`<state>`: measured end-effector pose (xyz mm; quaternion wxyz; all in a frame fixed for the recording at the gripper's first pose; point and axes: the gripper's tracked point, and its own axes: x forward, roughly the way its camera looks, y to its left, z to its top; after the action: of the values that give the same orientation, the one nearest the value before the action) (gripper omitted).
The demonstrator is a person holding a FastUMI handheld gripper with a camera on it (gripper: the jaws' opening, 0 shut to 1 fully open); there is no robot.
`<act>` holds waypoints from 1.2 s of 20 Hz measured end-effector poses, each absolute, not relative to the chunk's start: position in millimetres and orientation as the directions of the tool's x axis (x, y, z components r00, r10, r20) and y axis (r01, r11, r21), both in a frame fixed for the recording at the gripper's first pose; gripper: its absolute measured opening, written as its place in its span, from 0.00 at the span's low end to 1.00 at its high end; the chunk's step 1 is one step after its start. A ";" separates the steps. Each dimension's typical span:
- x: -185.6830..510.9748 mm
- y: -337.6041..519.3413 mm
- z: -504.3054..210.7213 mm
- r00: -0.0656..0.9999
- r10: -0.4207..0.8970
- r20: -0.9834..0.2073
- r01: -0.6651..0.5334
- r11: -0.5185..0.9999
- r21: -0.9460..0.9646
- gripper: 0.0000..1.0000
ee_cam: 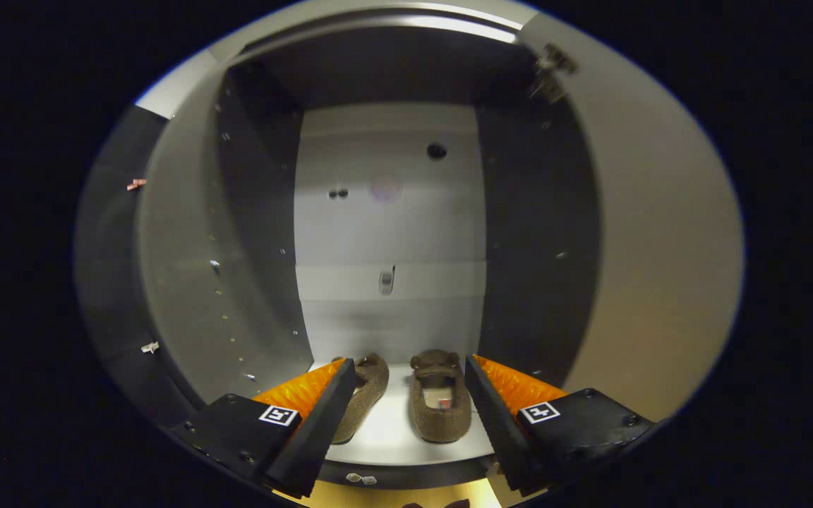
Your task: Open the shoe cabinet door, grab the shoes and put them into the shoe cabinet, then close the shoe cabinet door.
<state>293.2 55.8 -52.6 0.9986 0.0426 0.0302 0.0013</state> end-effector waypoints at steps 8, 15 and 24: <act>111.0 25.6 -24.5 0.998 -0.008 0.060 0.005 0.999 0.052 0.98; -3.7 -23.2 -3.0 0.998 0.048 0.042 -0.052 0.994 0.093 0.98; -73.9 -155.0 2.2 0.999 -0.051 -0.018 0.053 0.986 0.160 0.98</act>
<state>-73.9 -155.0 2.2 0.9964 0.0804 0.0068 -0.0261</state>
